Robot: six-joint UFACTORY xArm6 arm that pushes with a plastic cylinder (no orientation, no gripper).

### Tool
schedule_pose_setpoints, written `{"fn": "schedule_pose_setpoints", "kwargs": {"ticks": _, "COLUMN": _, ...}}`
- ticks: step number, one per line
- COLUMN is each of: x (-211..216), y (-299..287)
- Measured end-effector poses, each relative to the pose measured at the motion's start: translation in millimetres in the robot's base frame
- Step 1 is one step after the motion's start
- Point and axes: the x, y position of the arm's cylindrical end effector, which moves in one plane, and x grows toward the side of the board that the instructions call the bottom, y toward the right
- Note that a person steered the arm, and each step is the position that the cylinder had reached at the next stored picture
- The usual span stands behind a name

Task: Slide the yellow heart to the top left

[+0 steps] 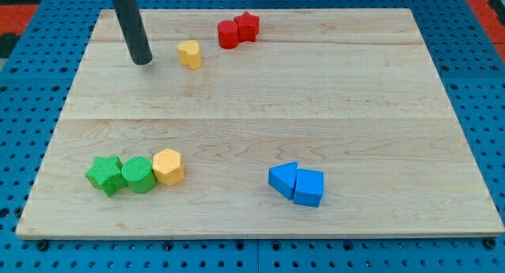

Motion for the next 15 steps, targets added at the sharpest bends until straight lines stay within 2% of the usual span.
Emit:
{"fn": "schedule_pose_setpoints", "kwargs": {"ticks": 2, "x": 21.7, "y": 82.2}}
{"fn": "schedule_pose_setpoints", "kwargs": {"ticks": 3, "x": 12.5, "y": 102.1}}
{"fn": "schedule_pose_setpoints", "kwargs": {"ticks": 4, "x": -46.9, "y": 96.2}}
{"fn": "schedule_pose_setpoints", "kwargs": {"ticks": 5, "x": -55.5, "y": 66.8}}
{"fn": "schedule_pose_setpoints", "kwargs": {"ticks": 7, "x": -6.1, "y": 126.7}}
{"fn": "schedule_pose_setpoints", "kwargs": {"ticks": 9, "x": 2.3, "y": 8.5}}
{"fn": "schedule_pose_setpoints", "kwargs": {"ticks": 10, "x": 32.9, "y": 15.7}}
{"fn": "schedule_pose_setpoints", "kwargs": {"ticks": 11, "x": 31.8, "y": 3.7}}
{"fn": "schedule_pose_setpoints", "kwargs": {"ticks": 12, "x": -21.5, "y": -17.7}}
{"fn": "schedule_pose_setpoints", "kwargs": {"ticks": 13, "x": -6.5, "y": -16.7}}
{"fn": "schedule_pose_setpoints", "kwargs": {"ticks": 14, "x": 26.2, "y": -31.4}}
{"fn": "schedule_pose_setpoints", "kwargs": {"ticks": 15, "x": 20.2, "y": -58.9}}
